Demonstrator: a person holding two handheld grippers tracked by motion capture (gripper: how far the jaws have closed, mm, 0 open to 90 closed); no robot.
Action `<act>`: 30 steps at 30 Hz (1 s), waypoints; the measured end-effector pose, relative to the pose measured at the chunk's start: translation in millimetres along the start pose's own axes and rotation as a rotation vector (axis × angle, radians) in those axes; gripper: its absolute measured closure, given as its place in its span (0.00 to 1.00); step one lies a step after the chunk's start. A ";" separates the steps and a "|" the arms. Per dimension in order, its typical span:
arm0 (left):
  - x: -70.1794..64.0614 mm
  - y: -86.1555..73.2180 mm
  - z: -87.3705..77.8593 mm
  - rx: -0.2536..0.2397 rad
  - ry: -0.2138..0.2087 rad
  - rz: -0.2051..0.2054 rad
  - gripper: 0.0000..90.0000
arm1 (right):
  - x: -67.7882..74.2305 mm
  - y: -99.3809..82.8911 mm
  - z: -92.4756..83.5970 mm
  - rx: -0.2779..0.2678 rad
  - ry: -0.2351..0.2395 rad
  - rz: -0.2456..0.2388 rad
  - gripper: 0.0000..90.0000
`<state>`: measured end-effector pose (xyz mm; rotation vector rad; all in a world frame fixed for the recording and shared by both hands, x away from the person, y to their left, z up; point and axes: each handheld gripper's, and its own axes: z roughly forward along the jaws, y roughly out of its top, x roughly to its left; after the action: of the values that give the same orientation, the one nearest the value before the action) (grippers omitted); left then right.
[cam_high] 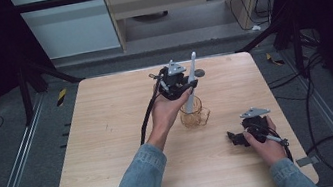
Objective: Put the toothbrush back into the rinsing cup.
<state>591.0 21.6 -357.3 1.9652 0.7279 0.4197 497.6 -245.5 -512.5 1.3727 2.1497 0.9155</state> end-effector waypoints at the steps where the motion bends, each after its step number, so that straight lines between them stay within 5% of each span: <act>1: 0.3 -0.7 0.3 0.003 -0.001 0.001 0.75 | 0.0 0.0 0.0 0.000 0.000 0.000 0.00; 30: 4.6 -22.9 10.7 0.030 -0.012 -0.020 0.75 | 0.2 0.0 0.0 0.000 0.000 0.002 0.00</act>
<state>593.3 25.5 -382.6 1.9847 0.7497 0.3863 497.5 -245.4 -512.6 1.3757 2.1490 0.9161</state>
